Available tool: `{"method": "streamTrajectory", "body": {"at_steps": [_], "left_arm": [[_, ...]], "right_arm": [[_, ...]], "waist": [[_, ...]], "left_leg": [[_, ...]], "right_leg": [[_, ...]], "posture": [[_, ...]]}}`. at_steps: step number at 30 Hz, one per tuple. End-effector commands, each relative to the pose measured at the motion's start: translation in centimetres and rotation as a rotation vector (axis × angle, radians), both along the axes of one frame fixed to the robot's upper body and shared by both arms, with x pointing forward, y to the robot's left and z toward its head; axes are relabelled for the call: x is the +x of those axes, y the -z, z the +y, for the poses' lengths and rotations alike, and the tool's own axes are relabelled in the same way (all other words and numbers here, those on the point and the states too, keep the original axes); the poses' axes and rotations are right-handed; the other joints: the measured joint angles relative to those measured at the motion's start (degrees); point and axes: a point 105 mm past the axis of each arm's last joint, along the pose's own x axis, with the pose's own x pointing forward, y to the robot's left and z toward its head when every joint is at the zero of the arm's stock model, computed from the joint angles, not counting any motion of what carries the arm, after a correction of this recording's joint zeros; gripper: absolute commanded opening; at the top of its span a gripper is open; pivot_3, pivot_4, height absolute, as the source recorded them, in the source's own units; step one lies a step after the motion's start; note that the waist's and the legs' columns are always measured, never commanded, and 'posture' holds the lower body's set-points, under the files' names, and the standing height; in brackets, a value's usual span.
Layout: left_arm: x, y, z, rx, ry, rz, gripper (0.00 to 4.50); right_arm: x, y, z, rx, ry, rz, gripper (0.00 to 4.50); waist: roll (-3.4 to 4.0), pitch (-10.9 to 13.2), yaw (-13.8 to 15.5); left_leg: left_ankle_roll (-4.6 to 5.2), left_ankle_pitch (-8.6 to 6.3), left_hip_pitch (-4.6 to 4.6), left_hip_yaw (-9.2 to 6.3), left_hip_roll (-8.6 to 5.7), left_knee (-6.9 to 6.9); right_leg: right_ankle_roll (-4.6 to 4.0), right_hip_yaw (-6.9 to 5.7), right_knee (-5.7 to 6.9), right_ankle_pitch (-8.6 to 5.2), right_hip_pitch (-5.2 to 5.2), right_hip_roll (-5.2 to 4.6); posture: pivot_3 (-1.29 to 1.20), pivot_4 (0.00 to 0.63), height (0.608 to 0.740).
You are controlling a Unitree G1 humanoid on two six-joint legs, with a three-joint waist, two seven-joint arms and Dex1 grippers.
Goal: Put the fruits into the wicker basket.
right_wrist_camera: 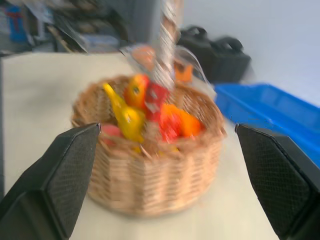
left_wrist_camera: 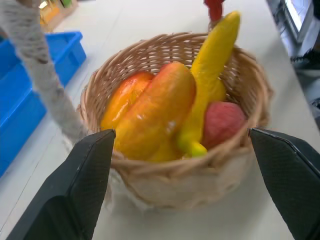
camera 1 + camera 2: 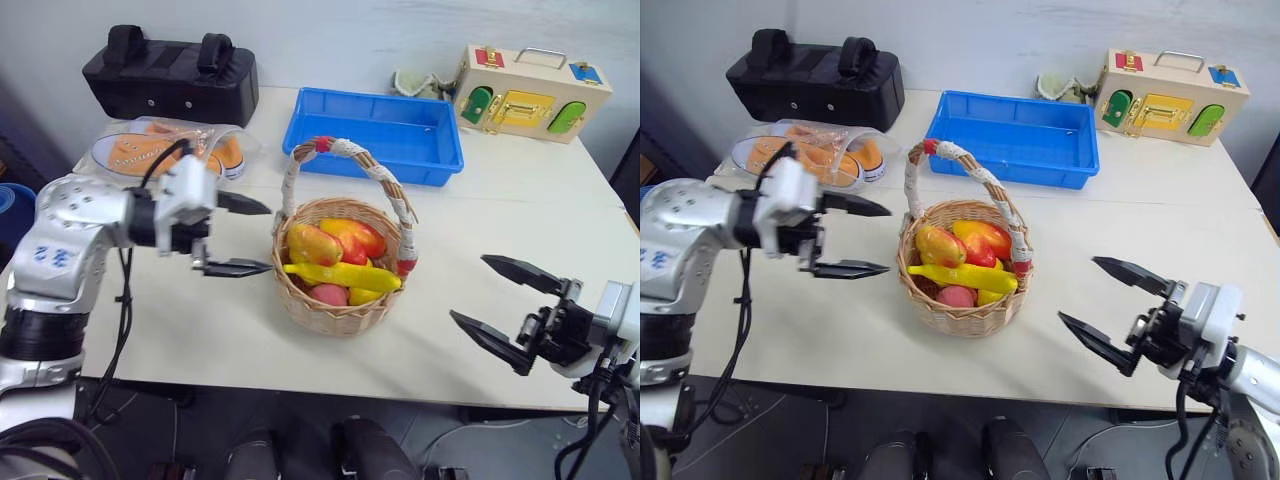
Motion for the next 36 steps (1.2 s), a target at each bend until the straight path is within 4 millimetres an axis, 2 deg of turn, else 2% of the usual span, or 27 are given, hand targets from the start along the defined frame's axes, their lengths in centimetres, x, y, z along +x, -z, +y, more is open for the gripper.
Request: {"method": "streamTrajectory", "body": {"at_steps": [1, 3, 6, 10, 14, 16, 18, 23, 29, 32, 36], "left_arm": [[-0.2, -0.6, 2.9, -0.043, -0.039, -0.054, 4.48], [-0.4, 0.6, 5.9, -0.065, -0.127, 0.014, 4.48], [-0.6, 1.4, 8.7, -0.131, -0.244, 0.087, 4.48], [-2.2, 2.8, 9.8, -0.18, -0.266, 0.169, 4.48], [-3.7, 2.4, 8.5, -0.237, -0.185, 0.203, 4.48], [-4.8, 1.8, 7.4, -0.283, -0.123, 0.296, 4.48], [-5.4, 1.6, 6.4, -0.278, -0.081, 0.316, 4.48], [-6.1, 1.8, 4.1, -0.244, 0.002, 0.3, 4.48], [-6.6, 1.9, 2.0, -0.212, 0.068, 0.233, 4.48], [-6.8, 2.4, 1.7, -0.19, 0.069, 0.233, 4.5], [-6.8, 2.3, 1.7, -0.198, 0.056, 0.227, 4.5]], "right_arm": [[-0.5, 0.4, -1.5, -0.033, 0.028, -0.007, 4.5], [-0.8, 1.4, -2.6, -0.027, 0.057, 0.032, 4.5], [-1.1, 2.2, -2.9, -0.019, 0.067, 0.053, 4.5], [-1.4, 2.1, -2.4, -0.018, 0.017, 0.048, 4.5], [-0.6, 0.6, -0.3, 0.013, -0.053, 0.006, 4.5], [0.0, -0.8, 1.3, 0.041, -0.1, -0.013, 4.5], [0.8, -1.9, 3.0, 0.057, -0.144, -0.018, 4.5], [2.6, -2.8, 6.2, 0.093, -0.207, 0.021, 4.5], [4.4, -3.2, 9.0, 0.075, -0.284, 0.029, 4.5], [5.2, -3.7, 9.9, 0.072, -0.291, 0.017, 3.91], [5.8, -3.6, 10.4, 0.058, -0.312, 0.036, 2.52]], "waist": [[0.0, 0.0, 0.0], [0.01, 0.0, -0.3], [0.01, 0.0, -0.6], [0.01, 0.0, -0.6], [-0.01, 0.0, -0.6], [0.0, 0.0, -0.6], [0.01, 0.0, -0.6], [0.01, 0.0, -0.7], [0.0, 0.0, -0.8], [0.0, 0.0, -0.8], [0.0, 0.0, -0.7]], "left_leg": [[0.04, -0.02, -0.02, 0.01, -0.01, 0.04], [0.1, -0.05, 0.02, 0.02, -0.02, 0.04], [0.08, -0.05, 0.04, 0.07, 0.0, -0.11], [0.09, -0.07, 0.03, 0.05, 0.01, -0.12], [0.12, -0.09, 0.03, 0.03, 0.01, -0.11], [0.13, -0.09, 0.01, 0.02, 0.0, -0.1], [0.12, -0.1, 0.02, 0.01, 0.0, -0.1], [0.07, -0.09, 0.03, -0.02, 0.0, -0.19], [0.11, -0.12, -0.08, 0.01, -0.01, -0.19], [0.12, -0.12, -0.07, 0.01, -0.01, -0.17], [0.12, -0.12, -0.1, 0.01, -0.01, -0.2]], "right_leg": [[0.0, 0.0, -0.01, 0.0, 0.01, -0.01], [0.0, 0.01, -0.03, 0.0, 0.07, -0.02], [-0.01, 0.03, -0.02, 0.0, -0.03, -0.01], [-0.01, 0.02, -0.03, 0.0, -0.03, -0.04], [-0.01, -0.01, -0.05, 0.0, 0.01, -0.08], [-0.01, -0.02, -0.02, 0.0, 0.0, -0.08], [-0.01, -0.02, -0.02, 0.0, 0.01, -0.09], [-0.01, -0.02, -0.04, 0.0, -0.04, -0.06], [-0.01, -0.01, -0.21, 0.0, -0.06, -0.06], [-0.01, -0.01, -0.21, 0.0, -0.05, -0.07], [-0.01, -0.01, -0.23, 0.0, -0.08, -0.07]], "posture": [[0.0, 0.15, 0.74], [0.0, 0.15, 0.74], [0.0, 0.15, 0.74], [0.0, 0.15, 0.74], [0.0, 0.15, 0.74], [0.0, 0.15, 0.74], [0.0, 0.15, 0.74], [0.0, 0.15, 0.74], [0.0, 0.15, 0.74], [0.0, 0.15, 0.74], [0.0, 0.15, 0.74]]}}
